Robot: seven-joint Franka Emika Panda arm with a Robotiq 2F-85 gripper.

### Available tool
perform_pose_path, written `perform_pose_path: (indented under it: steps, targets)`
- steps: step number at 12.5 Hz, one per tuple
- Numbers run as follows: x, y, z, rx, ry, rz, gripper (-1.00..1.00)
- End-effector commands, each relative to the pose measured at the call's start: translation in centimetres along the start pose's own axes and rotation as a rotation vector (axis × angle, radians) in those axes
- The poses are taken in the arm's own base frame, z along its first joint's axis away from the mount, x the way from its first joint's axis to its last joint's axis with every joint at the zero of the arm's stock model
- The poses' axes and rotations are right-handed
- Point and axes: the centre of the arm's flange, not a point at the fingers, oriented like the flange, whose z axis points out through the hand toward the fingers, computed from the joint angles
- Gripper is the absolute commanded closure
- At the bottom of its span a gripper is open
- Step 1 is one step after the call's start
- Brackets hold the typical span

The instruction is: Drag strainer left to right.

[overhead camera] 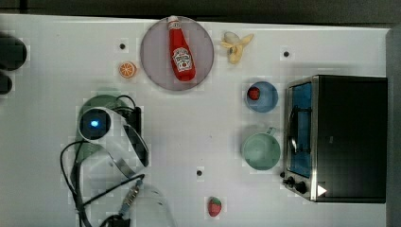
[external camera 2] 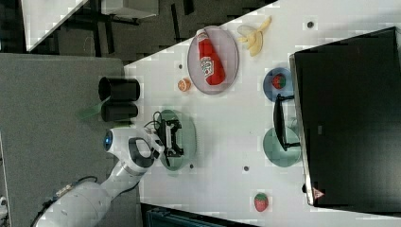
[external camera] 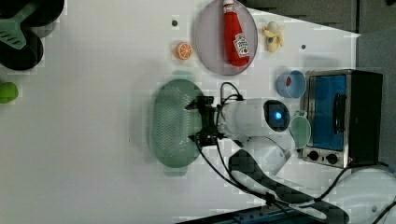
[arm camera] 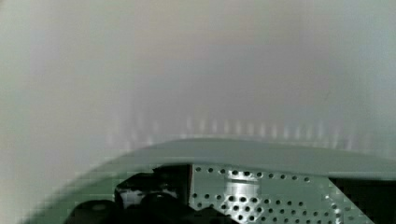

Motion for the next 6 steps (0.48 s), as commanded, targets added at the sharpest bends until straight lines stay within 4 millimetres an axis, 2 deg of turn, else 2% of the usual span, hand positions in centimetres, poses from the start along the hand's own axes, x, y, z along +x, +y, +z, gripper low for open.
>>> perform_pose_path:
  steps: [1,6]
  targets:
    - [4.7,-0.9,-0.9,0.009,0.013,0.043,-1.0]
    - [10.8,-0.9,-1.2,0.007,0.036,0.033,-1.0]
